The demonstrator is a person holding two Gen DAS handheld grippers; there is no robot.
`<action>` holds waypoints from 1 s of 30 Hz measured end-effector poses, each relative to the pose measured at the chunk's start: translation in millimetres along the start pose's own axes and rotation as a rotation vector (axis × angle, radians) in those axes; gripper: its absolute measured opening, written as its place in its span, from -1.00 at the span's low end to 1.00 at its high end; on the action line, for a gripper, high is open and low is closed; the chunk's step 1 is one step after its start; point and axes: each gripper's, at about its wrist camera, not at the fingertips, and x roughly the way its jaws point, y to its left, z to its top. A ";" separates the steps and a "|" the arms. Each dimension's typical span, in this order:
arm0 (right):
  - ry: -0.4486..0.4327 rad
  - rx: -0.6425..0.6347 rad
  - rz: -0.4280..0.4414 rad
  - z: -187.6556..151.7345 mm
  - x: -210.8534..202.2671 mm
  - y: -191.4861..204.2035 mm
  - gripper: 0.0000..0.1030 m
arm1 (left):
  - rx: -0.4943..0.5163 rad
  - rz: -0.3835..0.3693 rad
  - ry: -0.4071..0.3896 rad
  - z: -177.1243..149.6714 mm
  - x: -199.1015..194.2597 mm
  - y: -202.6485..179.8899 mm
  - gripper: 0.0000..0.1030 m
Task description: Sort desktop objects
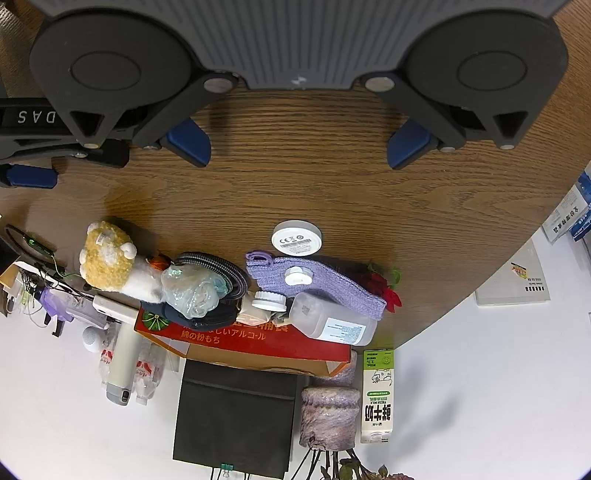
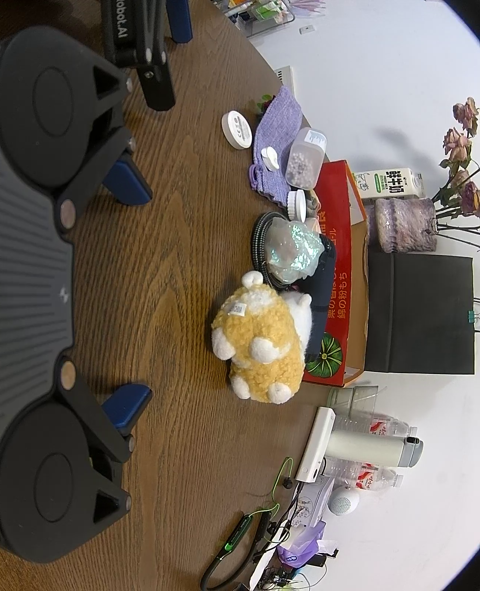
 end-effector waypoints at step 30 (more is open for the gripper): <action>0.000 0.000 0.000 0.2 0.3 0.1 1.00 | -0.004 0.006 0.001 0.7 -0.6 0.1 1.00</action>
